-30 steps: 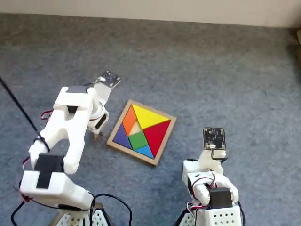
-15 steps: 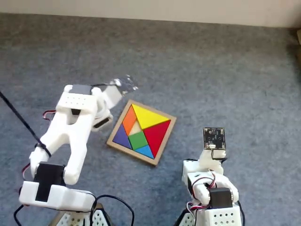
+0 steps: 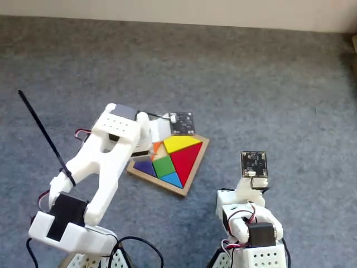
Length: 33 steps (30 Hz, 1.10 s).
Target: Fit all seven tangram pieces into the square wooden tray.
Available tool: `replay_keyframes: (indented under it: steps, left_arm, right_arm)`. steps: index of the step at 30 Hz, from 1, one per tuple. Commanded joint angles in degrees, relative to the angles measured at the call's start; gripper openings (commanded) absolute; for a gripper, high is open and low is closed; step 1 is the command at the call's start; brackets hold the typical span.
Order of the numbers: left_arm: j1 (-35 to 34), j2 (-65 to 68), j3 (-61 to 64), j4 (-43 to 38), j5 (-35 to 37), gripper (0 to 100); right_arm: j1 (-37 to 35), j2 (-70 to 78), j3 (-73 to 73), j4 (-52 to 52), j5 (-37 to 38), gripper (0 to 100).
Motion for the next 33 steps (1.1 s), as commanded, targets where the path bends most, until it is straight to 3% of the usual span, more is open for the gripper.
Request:
replay_keyframes:
  steps: [1,16,21,26,33]
  left_arm:
    - [2.5,-2.5,-3.1,-3.4,-1.0,11]
    - [4.1,-2.4,-2.7,-4.0,-1.0,11]
    - [6.2,3.9,-6.0,-4.0,-0.4,11]
    - [6.4,12.6,-16.2,-1.7,4.7,12]
    - [5.8,15.6,-24.3,5.2,11.2,24]
  right_arm:
    - [0.7,-1.0,7.7,0.3,-0.4,3.4]
    - [0.7,-1.0,7.7,0.3,-0.4,3.4]
    - [0.7,-1.0,7.7,0.3,-0.4,3.4]
    - [0.7,-1.0,7.7,0.3,-0.4,3.4]
    - [0.7,-1.0,7.7,0.3,-0.4,3.4]
